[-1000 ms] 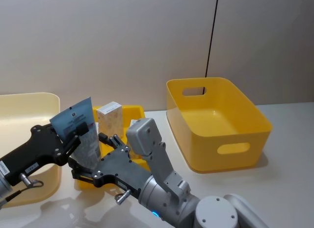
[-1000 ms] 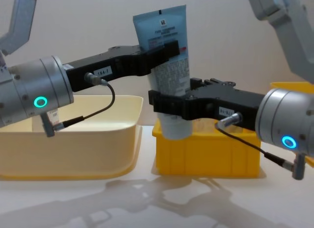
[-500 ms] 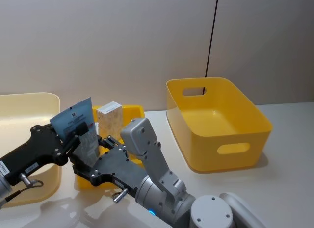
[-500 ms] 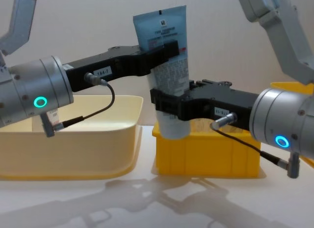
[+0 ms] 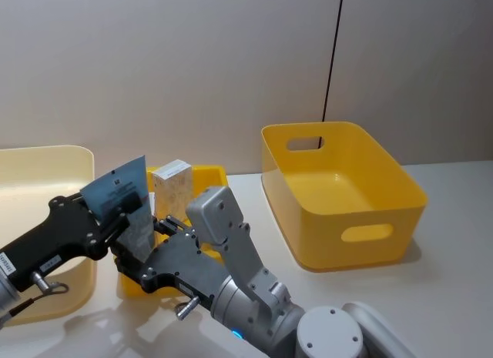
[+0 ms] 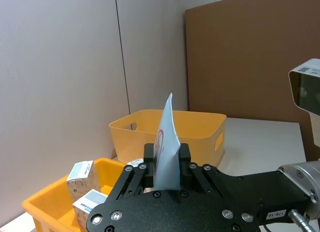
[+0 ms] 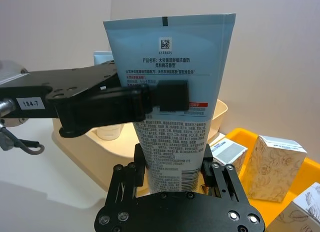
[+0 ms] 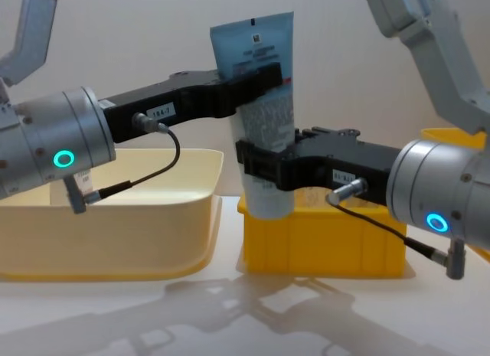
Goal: Bimanual collaborative sorting of washing and personal care products
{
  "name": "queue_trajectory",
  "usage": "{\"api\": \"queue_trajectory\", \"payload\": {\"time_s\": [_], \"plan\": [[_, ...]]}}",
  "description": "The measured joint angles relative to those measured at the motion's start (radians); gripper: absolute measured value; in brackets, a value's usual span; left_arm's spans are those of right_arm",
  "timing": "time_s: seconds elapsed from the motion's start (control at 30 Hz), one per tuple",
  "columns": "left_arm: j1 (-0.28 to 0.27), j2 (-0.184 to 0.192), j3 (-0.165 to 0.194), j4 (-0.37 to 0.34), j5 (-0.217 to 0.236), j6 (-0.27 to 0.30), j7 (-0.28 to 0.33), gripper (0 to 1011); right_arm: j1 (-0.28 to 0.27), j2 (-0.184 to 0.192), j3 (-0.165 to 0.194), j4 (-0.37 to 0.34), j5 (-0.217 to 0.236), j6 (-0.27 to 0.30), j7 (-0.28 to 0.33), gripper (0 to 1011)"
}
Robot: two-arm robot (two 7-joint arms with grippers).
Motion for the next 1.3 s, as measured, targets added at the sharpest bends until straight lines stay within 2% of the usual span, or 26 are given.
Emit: {"api": "queue_trajectory", "payload": {"time_s": [0.07, 0.1, 0.2, 0.37, 0.4, 0.5, 0.53, 0.67, 0.73, 0.8, 1.3], "plan": [[0.0, 0.0, 0.0, 0.0, 0.0, 0.0, 0.0, 316, 0.0, 0.0, 0.0, 0.0, -0.001, 0.0, 0.0, 617], [0.0, 0.0, 0.0, 0.0, 0.0, 0.0, 0.0, 374, 0.0, 0.0, 0.0, 0.0, -0.001, 0.0, 0.0, 614], [0.0, 0.0, 0.0, 0.0, 0.0, 0.0, 0.0, 434, 0.0, -0.001, -0.001, 0.0, -0.001, 0.0, -0.001, 598], [0.0, 0.0, 0.0, 0.0, 0.0, 0.0, 0.0, 632, 0.001, -0.001, -0.001, 0.001, -0.002, 0.0, -0.001, 565], [0.0, 0.001, 0.0, 0.0, 0.0, 0.0, 0.0, 632, 0.001, -0.001, -0.001, 0.001, -0.002, 0.0, -0.001, 556], [0.0, 0.001, 0.0, 0.0, 0.0, 0.0, 0.0, 748, 0.001, -0.001, -0.001, 0.001, -0.003, -0.001, -0.002, 542], [0.0, 0.001, 0.0, 0.0, 0.0, 0.0, 0.0, 748, 0.001, -0.002, -0.001, 0.001, -0.003, -0.001, -0.002, 534], [0.0, 0.001, 0.0, 0.0, 0.001, 0.0, 0.0, 901, 0.001, -0.004, 0.002, 0.001, -0.004, -0.004, -0.003, 507], [0.0, 0.001, 0.0, 0.0, 0.001, 0.0, 0.0, 928, 0.001, -0.005, 0.005, 0.001, -0.004, -0.008, -0.005, 495], [0.0, 0.001, 0.0, 0.0, 0.001, 0.0, 0.0, 1003, 0.0, -0.008, 0.011, 0.001, -0.004, -0.016, -0.008, 485], [0.0, 0.001, 0.0, 0.0, 0.001, 0.0, 0.0, 1003, -0.008, -0.023, 0.079, -0.028, 0.002, -0.067, -0.051, 419]]}}
